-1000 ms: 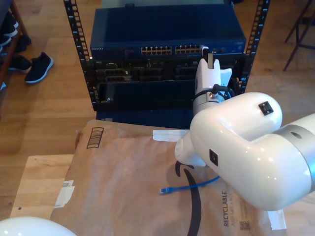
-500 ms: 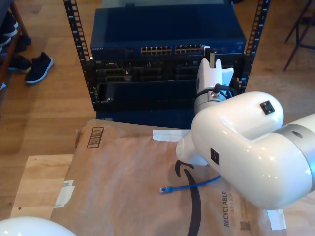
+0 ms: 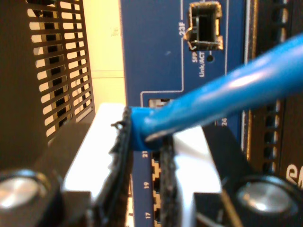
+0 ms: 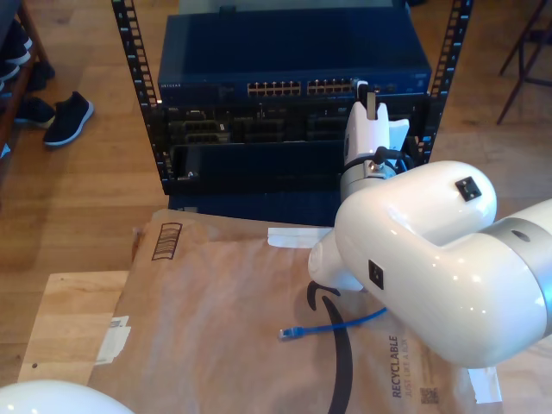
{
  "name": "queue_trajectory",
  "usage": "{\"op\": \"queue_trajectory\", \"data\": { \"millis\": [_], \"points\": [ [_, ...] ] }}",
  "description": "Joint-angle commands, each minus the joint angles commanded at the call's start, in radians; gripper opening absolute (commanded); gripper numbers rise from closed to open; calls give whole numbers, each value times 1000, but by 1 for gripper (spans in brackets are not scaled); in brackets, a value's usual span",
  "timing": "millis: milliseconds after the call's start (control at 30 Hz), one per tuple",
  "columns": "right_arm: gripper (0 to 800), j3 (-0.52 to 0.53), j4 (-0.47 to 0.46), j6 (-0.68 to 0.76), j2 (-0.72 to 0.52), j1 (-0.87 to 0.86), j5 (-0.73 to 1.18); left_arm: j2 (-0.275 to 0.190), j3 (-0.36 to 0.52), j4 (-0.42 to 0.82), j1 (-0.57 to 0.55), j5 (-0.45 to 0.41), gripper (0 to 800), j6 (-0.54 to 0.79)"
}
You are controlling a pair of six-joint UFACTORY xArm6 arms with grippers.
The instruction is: Grab the cable and plug it in
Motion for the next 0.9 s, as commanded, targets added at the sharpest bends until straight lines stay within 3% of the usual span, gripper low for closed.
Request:
{"op": "queue_trajectory", "data": {
  "millis": [900],
  "points": [
    [0,-20,2,0,9,3,37,0,0,0,0,0,800,0]
  ]
}}
